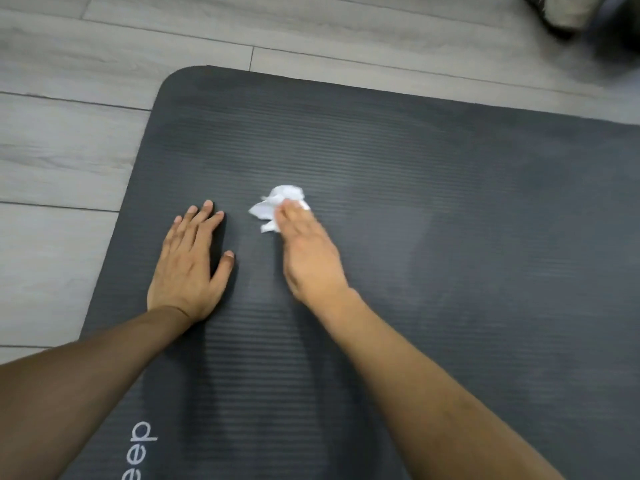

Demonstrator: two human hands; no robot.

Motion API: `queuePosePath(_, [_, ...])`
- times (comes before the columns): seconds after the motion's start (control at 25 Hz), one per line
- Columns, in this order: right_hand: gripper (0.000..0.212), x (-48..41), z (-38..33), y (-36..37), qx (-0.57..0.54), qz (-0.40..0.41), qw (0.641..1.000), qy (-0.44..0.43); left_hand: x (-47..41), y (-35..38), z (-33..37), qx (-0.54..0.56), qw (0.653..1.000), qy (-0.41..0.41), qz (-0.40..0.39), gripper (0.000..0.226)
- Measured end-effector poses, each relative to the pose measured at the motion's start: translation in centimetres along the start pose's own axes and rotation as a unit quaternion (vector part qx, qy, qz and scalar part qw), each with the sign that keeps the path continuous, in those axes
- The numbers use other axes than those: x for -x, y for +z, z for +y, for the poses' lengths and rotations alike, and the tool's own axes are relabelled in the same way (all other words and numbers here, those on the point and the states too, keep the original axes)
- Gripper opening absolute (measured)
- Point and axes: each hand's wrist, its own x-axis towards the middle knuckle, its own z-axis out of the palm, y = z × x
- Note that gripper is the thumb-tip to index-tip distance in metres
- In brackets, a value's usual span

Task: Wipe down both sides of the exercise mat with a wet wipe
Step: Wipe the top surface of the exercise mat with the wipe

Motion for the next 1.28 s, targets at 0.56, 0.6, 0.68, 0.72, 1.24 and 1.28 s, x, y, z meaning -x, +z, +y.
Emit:
queuePosePath(0.56, [0.052,7.4,-1.1,-0.8,-0.029,-0.005,0.999,-0.014,0.7,-0.4,1.9,-0.154,0.987,-0.035,0.023,0.053])
queuePosePath(0.6, [0.056,8.6,-3.4,0.6,-0.012,-0.042,0.996,-0.083,0.8,-0.3,1.7,-0.137,0.990,-0.037,0.014,0.055])
queuePosePath(0.68, [0.059,9.6,-3.5,0.1,-0.014,-0.090,0.985,-0.145,1.0,-0.2,1.2,-0.107,0.994,-0.031,-0.008,0.059])
queuePosePath(0.72, [0.057,9.3,-1.7,-1.2,-0.030,-0.078,0.987,-0.138,1.0,-0.2,1.0,-0.100,0.994,-0.030,-0.020,0.061])
queuePosePath(1.24, [0.051,13.3,-4.5,-0.8,-0.001,-0.086,0.977,-0.193,2.7,-2.2,0.0,-0.062,0.992,-0.013,-0.108,0.063])
queuePosePath(1.28, [0.051,12.7,-1.0,-1.6,0.007,-0.066,0.983,-0.170,3.6,-2.6,-0.6,-0.069,0.993,0.002,-0.096,0.064])
